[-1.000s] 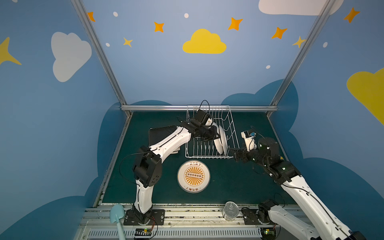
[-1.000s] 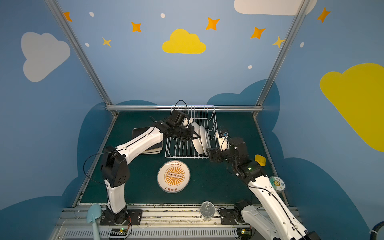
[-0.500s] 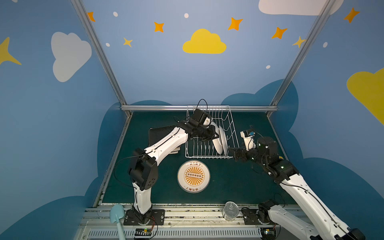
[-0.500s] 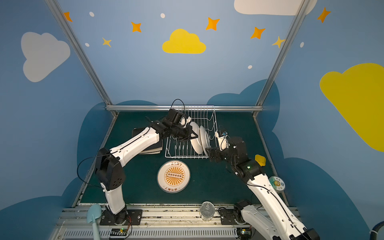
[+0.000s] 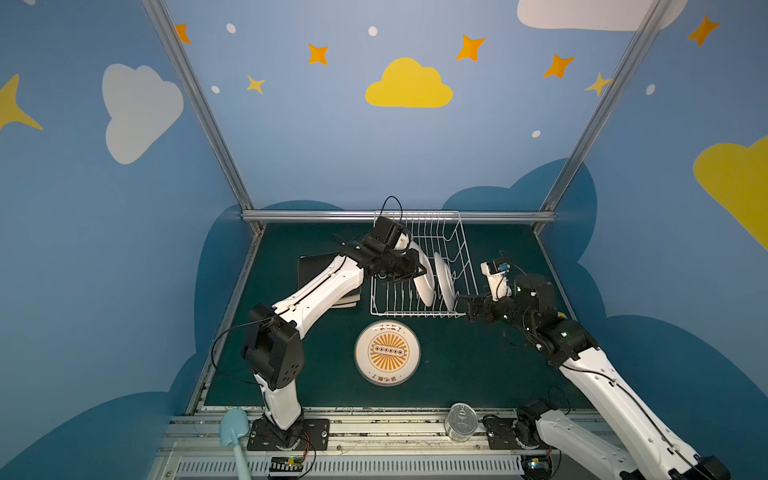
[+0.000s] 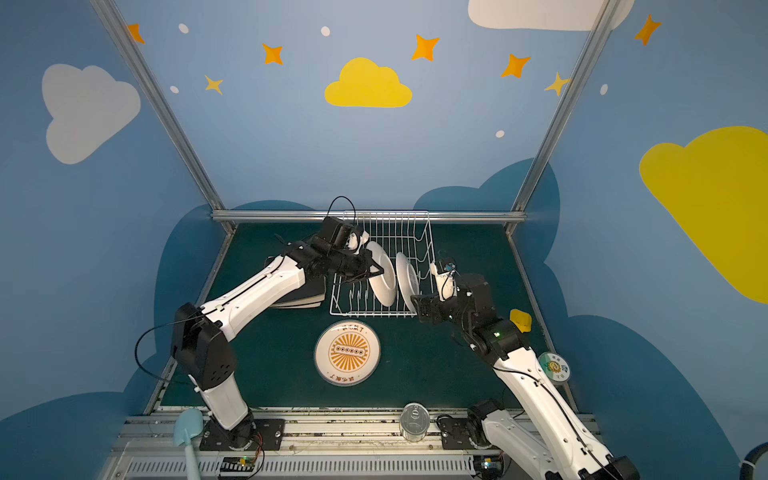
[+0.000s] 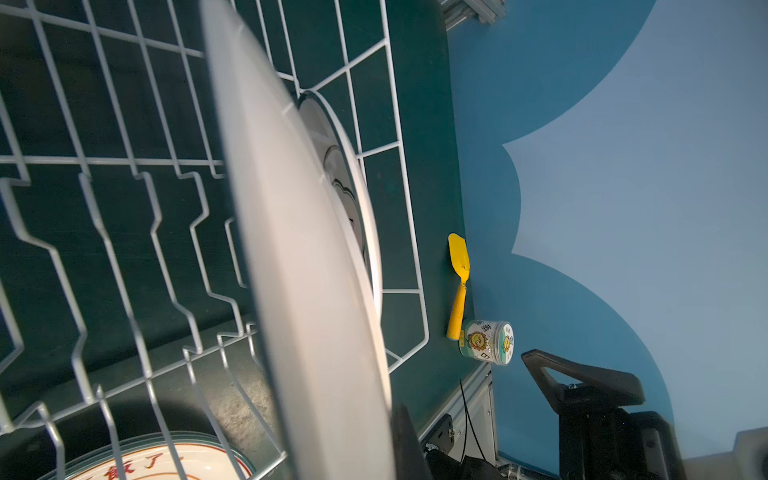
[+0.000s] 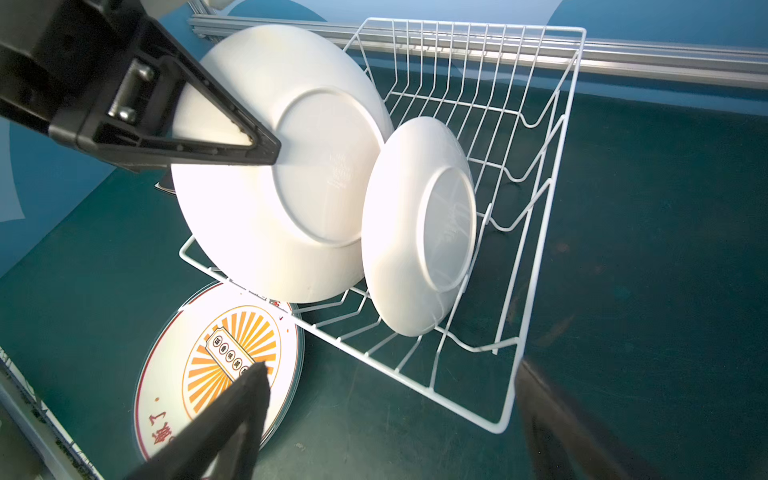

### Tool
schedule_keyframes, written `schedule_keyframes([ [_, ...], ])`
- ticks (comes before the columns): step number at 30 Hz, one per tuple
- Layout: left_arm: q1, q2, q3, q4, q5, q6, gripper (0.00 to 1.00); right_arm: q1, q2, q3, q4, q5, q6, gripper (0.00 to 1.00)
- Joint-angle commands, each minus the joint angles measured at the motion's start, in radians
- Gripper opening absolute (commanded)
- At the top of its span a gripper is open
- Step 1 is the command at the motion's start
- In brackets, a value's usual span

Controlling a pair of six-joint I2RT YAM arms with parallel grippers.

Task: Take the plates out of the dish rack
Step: 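Lift the patterned plate upward out of the rack with the left gripper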

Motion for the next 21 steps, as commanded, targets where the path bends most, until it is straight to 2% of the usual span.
schedule_keyframes([
  [1, -0.001, -0.05, -0.015, 0.017, -0.002, 0.015, 0.03, -0.003, -0.002, 0.02, 0.02, -0.006, 0.009, 0.92],
  [6, 0.004, -0.086, -0.042, 0.048, 0.006, 0.017, 0.03, -0.003, -0.005, 0.022, 0.025, -0.008, 0.021, 0.92],
  [10, 0.005, -0.12, -0.053, 0.072, 0.0, 0.073, 0.03, -0.004, 0.005, 0.039, 0.02, 0.004, 0.053, 0.92],
  [21, 0.004, -0.252, -0.098, 0.078, -0.174, 0.305, 0.03, -0.026, 0.064, 0.15, -0.025, 0.029, 0.158, 0.98],
])
